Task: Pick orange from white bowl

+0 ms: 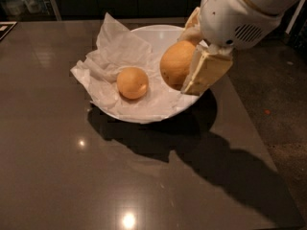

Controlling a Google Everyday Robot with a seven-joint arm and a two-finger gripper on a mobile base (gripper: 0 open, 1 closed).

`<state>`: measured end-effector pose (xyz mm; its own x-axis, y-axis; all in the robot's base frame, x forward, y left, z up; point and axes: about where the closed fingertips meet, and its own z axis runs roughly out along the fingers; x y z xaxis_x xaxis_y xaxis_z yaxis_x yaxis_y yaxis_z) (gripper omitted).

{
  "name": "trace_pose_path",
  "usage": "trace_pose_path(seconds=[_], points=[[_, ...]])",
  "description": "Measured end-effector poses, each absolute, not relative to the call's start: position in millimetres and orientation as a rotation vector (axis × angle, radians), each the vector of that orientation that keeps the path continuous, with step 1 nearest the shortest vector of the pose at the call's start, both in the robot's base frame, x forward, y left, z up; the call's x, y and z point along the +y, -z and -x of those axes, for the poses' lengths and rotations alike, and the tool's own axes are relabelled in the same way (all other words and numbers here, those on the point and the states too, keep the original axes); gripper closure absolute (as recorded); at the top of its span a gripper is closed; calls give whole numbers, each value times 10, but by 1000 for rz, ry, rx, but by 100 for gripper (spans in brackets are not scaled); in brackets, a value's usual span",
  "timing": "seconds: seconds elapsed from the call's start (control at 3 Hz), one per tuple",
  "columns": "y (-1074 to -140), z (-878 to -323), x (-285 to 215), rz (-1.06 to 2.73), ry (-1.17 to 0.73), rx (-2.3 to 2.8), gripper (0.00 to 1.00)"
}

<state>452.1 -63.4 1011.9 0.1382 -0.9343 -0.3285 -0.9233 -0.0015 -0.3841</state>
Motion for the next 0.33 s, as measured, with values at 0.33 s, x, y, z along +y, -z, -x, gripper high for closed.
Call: trace_pose_path(seconds=[0.33], points=[[-10257, -4318, -613, 1941, 36, 1698, 100]])
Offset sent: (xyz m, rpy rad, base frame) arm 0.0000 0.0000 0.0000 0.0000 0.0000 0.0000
